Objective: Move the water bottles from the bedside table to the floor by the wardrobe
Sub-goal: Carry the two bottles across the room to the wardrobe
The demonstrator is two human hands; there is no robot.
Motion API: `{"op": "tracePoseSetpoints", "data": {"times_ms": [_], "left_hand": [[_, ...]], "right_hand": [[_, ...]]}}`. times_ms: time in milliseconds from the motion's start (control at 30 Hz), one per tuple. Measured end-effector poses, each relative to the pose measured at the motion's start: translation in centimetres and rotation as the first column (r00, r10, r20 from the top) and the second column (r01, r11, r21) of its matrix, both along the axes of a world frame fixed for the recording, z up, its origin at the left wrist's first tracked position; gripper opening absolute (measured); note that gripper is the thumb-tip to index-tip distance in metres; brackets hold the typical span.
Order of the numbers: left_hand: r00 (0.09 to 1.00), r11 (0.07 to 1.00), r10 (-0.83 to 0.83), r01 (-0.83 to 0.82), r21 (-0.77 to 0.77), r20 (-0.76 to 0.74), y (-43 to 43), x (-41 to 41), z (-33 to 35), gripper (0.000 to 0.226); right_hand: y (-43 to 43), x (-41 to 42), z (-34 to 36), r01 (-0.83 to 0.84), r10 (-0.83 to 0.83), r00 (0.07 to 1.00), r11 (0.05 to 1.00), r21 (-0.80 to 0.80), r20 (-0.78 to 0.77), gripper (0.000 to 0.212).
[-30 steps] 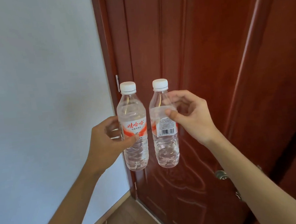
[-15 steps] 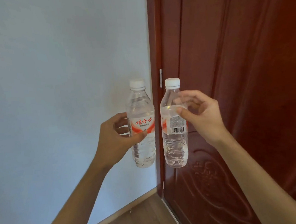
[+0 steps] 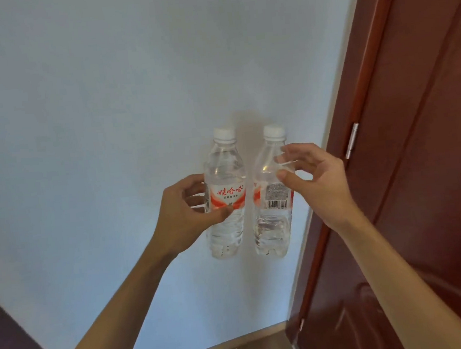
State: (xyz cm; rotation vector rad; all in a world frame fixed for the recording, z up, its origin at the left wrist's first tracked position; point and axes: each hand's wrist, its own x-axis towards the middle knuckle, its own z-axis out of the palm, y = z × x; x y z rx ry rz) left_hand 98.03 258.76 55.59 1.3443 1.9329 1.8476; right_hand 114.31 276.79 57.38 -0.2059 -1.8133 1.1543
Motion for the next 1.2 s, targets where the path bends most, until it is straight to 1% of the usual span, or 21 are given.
{"op": "tracePoseSetpoints", "data": {"times_ms": [200,367,467,567,700,800,900,1067,1200], "left_hand": [[0.995,0.995,0.102,-0.102,0.019,-0.006,-1.9,-5.7,0.5,0.05],[0.968,0.968,0.251,-0.251,0.029,-0.012,-4.4,-9.7,0.2,0.049],[0.937,0.937,0.35,-0.35,0.015,-0.008,-6.1,-11.9,-0.4,0.048],[0.893,0.893,0.45,-0.45,0.011,-0.004,-7.8,-13.7,-0.9,0.05],[0.798,0.798,0.603,-0.602,0.033,-0.011,-10.0,-15.2,-1.2,0.059],[0.704,0.704,0.71,-0.709,0.046,-0.013,-11.7,-15.8,-1.0,0.057],[0.609,0.609,0.793,-0.791,0.061,-0.017,-13.2,-16.1,-0.5,0.056],[0.428,0.429,0.903,-0.901,0.065,-0.016,-15.1,-15.2,-1.2,0.051],[0.325,0.326,0.945,-0.945,0.028,-0.018,-16.2,-13.9,-2.2,0.052]], "right_hand": [[0.0,-8.0,0.3,-0.132,0.132,0.991,0.991,-0.013,0.021,0.037],[-0.6,-14.6,0.3,-0.25,0.249,0.968,0.968,0.006,0.035,0.041],[-1.4,-18.5,0.0,-0.35,0.35,0.937,0.937,0.004,0.012,0.043],[-2.4,-22.7,-0.3,-0.468,0.467,0.884,0.884,-0.006,-0.005,0.041],[-3.9,-28.5,-0.8,-0.63,0.629,0.777,0.777,0.002,0.03,0.044],[-5.6,-32.4,-0.6,-0.747,0.745,0.664,0.665,0.007,0.067,0.045],[-7.4,-35.6,-0.5,-0.836,0.832,0.547,0.548,0.01,0.098,0.041],[-10.1,-39.4,-1.5,-0.933,0.926,0.358,0.361,0.003,0.121,0.039],[-12.8,-41.1,-2.8,-0.972,0.965,0.235,0.237,0.0,0.113,0.038]]}}
